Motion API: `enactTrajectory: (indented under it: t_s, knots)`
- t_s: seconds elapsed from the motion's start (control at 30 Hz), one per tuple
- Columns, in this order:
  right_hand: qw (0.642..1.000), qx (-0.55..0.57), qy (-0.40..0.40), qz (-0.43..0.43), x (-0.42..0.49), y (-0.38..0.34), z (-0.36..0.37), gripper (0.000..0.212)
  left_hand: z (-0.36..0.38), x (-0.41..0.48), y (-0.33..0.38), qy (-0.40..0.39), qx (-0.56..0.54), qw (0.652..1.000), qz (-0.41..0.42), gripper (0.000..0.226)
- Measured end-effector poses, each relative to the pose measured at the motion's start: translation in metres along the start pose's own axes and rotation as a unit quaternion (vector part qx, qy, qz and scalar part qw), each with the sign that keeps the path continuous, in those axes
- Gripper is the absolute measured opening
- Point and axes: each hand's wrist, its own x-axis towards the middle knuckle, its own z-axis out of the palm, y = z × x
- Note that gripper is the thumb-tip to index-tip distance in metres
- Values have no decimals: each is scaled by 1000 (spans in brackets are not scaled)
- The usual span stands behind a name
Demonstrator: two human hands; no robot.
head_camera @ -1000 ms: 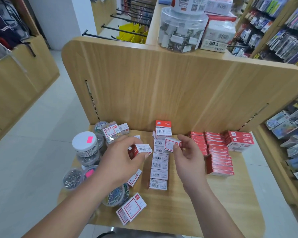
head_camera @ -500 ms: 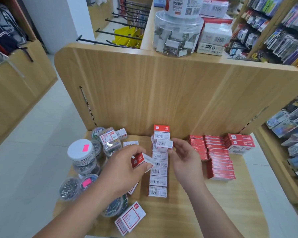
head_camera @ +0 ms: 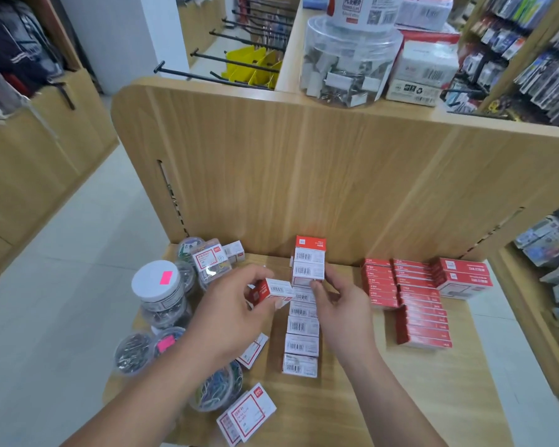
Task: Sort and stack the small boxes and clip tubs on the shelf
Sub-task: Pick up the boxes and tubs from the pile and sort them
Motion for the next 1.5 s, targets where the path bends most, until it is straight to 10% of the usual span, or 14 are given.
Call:
enactTrajectory:
  t_s: [1.5]
  knots:
    - [995, -28, 28, -95, 4, 17, -21, 8, 28, 21, 19, -121, 36, 992, 17, 27]
